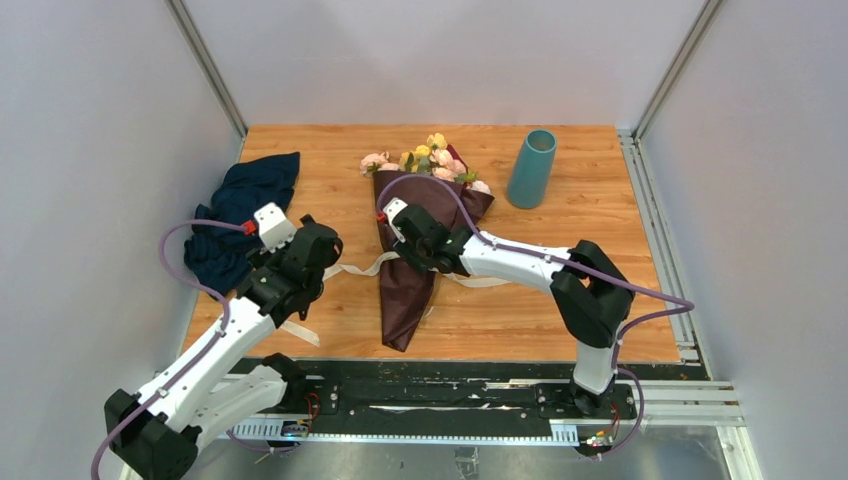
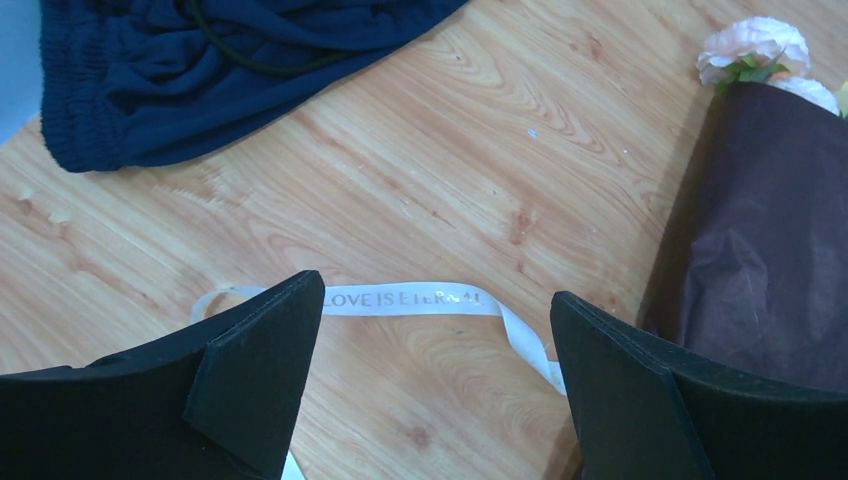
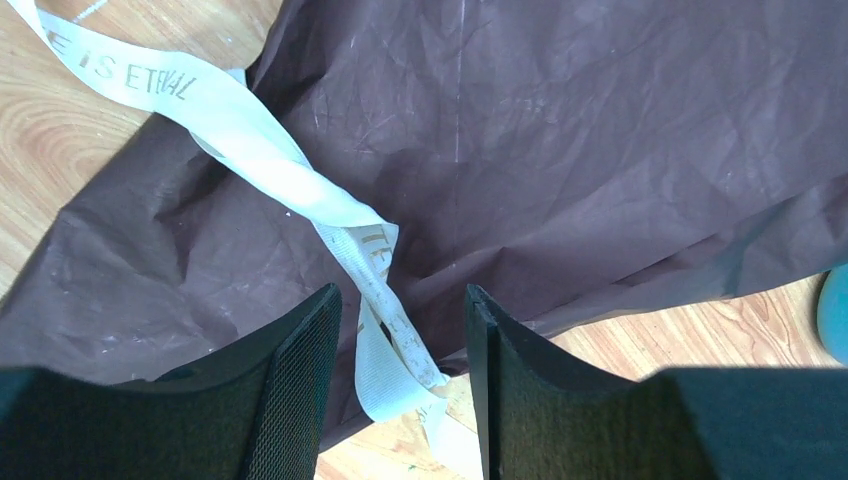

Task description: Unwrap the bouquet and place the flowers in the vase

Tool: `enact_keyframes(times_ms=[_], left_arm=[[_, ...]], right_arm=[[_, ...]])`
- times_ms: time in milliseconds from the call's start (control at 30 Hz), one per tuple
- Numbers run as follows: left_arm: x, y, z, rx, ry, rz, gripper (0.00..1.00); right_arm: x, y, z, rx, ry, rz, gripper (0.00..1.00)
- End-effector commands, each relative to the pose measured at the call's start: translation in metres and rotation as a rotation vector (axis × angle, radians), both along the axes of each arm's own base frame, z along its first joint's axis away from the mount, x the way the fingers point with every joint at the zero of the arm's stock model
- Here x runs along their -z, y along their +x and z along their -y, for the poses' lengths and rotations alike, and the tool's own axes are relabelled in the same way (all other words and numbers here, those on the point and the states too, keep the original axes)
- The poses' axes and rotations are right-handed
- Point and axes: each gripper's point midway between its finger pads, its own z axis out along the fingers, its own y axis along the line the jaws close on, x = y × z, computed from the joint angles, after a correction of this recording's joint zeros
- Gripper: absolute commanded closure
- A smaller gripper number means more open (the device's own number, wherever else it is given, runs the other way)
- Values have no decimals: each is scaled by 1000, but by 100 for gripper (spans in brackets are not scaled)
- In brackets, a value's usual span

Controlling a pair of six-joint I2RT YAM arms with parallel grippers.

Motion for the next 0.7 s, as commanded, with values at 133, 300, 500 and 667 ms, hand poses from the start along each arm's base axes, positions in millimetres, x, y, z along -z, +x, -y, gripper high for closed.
enact_keyframes(times_ms=[133,300,500,667], left_arm=[[-4,-21,-29,-101,55,43,5],[-4,-19,-29,-96,61,40,5],[3,-15,-23,-76,57,21,5],[2,-13,-20,-66,52,19,5]], right_arm=[[6,4,-15,-50,-41,-7,57],[-4,7,-20,-44,-14,7,82],[-12,8,-14,-21,4,24,100],[-28,5,-12,-17,43,32,100]])
